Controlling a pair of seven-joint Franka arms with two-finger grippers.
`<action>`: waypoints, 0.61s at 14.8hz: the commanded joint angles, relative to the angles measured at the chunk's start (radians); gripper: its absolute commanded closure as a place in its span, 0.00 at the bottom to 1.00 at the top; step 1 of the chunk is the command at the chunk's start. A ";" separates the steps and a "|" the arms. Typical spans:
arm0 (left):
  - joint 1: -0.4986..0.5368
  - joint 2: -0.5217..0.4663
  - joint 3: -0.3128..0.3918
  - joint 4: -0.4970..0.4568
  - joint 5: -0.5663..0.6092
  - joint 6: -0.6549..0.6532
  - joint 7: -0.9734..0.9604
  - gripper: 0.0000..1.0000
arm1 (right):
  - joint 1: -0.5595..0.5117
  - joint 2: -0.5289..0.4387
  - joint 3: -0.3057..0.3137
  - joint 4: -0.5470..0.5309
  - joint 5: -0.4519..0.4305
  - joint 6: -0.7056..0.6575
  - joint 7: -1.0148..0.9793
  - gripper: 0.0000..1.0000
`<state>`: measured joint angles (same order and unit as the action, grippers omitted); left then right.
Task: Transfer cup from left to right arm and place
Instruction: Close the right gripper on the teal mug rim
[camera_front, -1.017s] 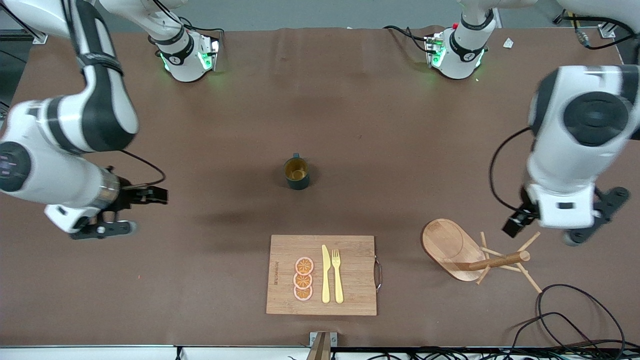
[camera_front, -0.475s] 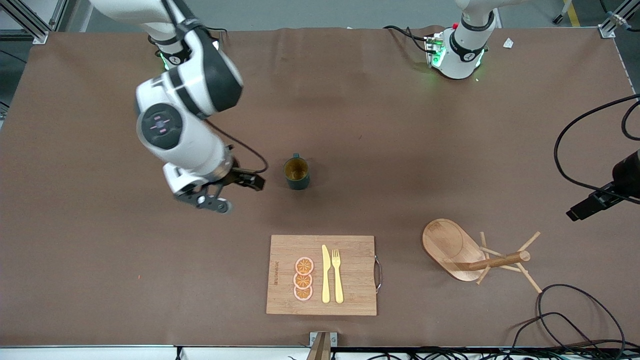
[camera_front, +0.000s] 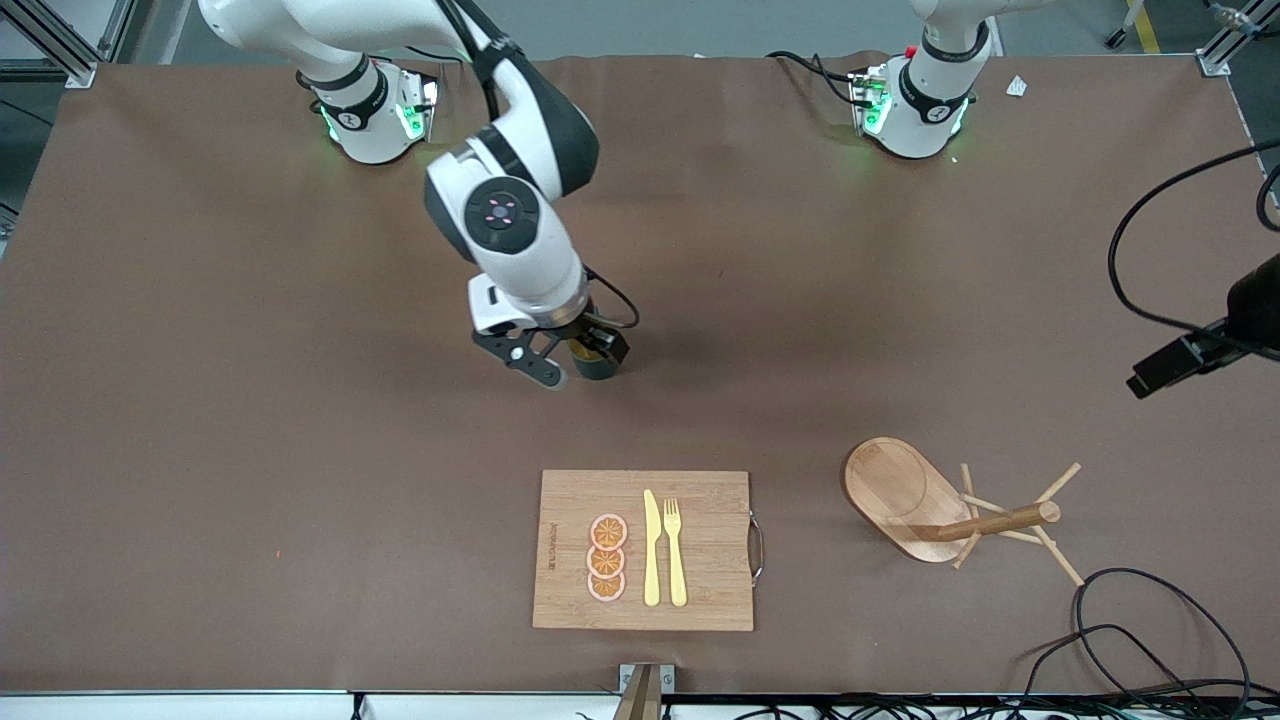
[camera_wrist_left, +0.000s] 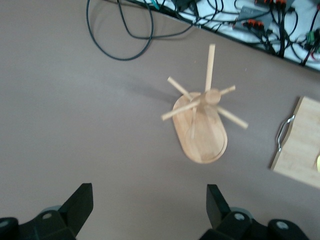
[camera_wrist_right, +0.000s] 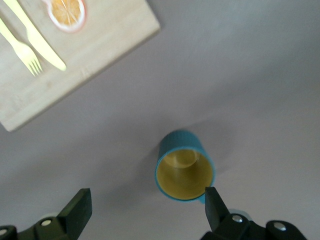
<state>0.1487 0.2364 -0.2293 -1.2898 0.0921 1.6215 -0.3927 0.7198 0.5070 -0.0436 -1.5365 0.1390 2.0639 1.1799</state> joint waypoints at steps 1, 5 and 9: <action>-0.023 -0.118 0.050 -0.112 -0.075 -0.038 0.060 0.00 | 0.038 0.018 -0.012 -0.054 0.016 0.056 0.027 0.00; -0.064 -0.236 0.108 -0.267 -0.115 -0.038 0.161 0.00 | 0.067 0.056 -0.013 -0.085 0.017 0.146 0.058 0.00; -0.096 -0.290 0.108 -0.332 -0.114 -0.038 0.225 0.00 | 0.084 0.099 -0.013 -0.083 0.011 0.176 0.060 0.06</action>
<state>0.0681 0.0010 -0.1348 -1.5574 -0.0079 1.5704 -0.2234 0.7873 0.5965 -0.0451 -1.6098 0.1390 2.2156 1.2280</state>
